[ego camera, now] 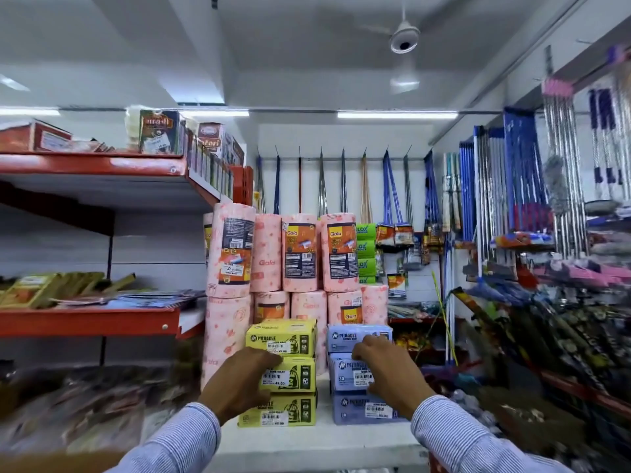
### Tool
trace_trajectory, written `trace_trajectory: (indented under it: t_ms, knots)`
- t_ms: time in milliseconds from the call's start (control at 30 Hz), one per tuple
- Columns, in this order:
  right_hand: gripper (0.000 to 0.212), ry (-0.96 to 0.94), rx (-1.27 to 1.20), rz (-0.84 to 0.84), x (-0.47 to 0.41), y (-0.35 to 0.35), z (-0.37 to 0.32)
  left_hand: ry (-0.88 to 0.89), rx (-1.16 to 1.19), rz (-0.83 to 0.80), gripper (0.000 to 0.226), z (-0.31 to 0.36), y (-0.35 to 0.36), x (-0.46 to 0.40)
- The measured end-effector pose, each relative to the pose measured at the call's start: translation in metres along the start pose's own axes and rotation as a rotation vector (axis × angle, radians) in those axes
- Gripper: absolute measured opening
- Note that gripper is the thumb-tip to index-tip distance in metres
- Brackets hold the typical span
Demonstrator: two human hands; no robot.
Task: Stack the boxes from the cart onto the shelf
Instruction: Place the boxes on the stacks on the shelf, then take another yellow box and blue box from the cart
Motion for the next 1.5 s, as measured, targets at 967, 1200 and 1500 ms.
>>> trace_trajectory:
  t_ms: [967,1200,1500]
  knots:
    - [0.059,0.044,-0.079,0.082,0.028,0.022,0.000,0.063,-0.068,0.102,0.074,0.006,0.031,0.025]
    - [0.069,0.030,-0.155,0.103,0.104,0.024,-0.018,0.130,-0.152,0.169,0.088,0.069,0.042,0.087]
    - [0.063,0.032,-0.254,-0.157,0.251,0.108,-0.035,0.083,0.085,-0.022,0.079,0.122,0.143,0.197]
Point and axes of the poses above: each hand's wrist, its own x-axis away from the middle knuckle, its own y-axis out of the palm, z = x × y, the point moved 10 cm from there along -x, towards the middle knuckle, and after that the axes turned 14 degrees about y, right-handed, at the moved point
